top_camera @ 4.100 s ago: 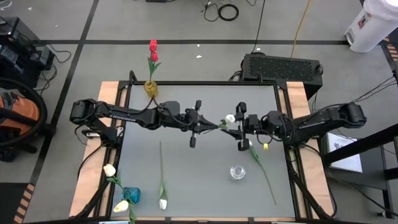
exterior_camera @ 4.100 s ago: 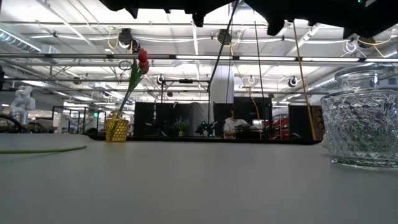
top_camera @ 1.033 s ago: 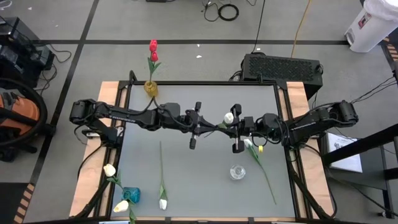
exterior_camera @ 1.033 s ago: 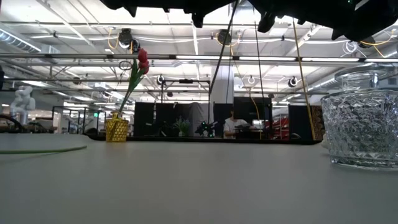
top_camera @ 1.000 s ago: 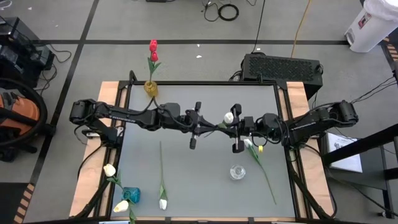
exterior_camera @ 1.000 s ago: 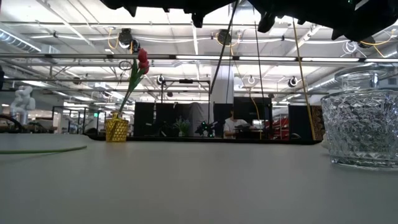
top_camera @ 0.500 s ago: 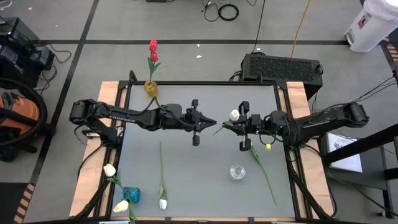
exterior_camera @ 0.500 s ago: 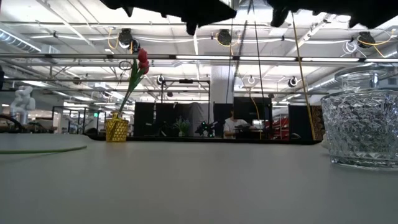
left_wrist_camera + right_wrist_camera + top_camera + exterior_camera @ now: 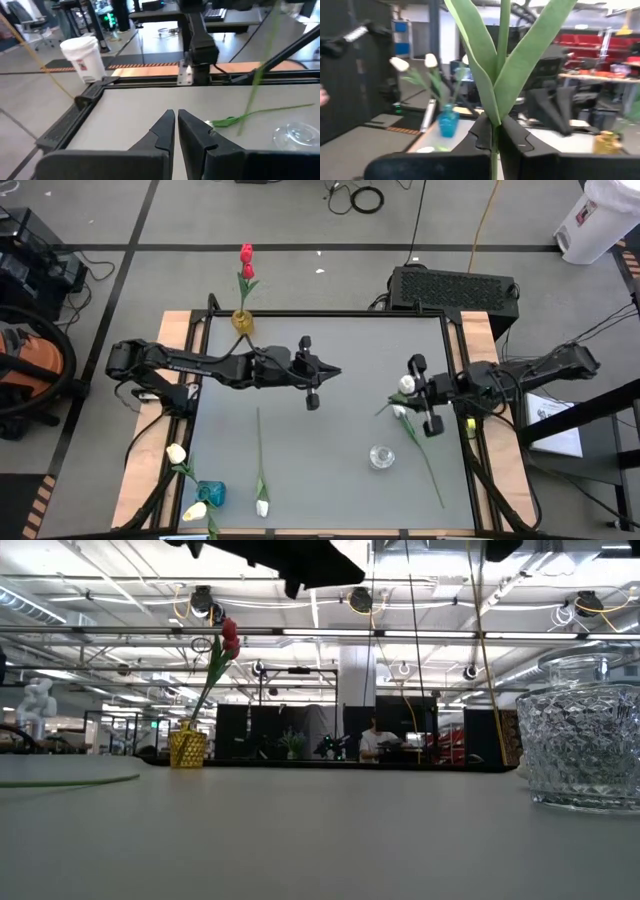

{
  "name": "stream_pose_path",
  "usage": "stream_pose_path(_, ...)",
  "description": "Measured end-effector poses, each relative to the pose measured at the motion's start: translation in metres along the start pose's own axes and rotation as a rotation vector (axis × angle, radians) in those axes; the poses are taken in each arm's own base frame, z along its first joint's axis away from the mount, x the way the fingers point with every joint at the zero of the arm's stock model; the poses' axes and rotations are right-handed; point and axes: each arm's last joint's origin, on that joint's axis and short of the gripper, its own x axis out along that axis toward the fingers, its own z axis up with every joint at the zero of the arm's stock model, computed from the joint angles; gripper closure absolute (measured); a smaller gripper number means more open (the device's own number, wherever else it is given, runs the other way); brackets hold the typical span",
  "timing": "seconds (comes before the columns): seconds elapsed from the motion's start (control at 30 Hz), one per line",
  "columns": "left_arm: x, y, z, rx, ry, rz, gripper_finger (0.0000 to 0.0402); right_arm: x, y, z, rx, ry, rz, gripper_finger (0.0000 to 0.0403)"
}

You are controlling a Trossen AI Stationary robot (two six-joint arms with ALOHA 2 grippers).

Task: Sort flowers into vase by color
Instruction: Put the top white tulip into the transparent vase

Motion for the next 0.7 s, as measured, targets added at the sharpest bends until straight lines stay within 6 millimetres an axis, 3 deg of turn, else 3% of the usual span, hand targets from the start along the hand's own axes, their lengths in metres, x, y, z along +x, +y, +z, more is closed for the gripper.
stream_pose_path(0.27,-0.016,0.004,0.009,0.009,0.022,0.027,0.0372,0.004,0.026,-0.008,0.071,0.055,0.139,0.0403)
stream_pose_path(0.47,-0.017,0.004,0.007,0.013,0.042,0.024,0.0372,0.003,0.032,-0.006,0.144,0.037,0.057,0.0401)
stream_pose_path(0.7,-0.017,0.003,0.007,0.008,0.048,0.022,0.0372,0.001,0.037,-0.002,0.221,0.009,0.082,0.0399)
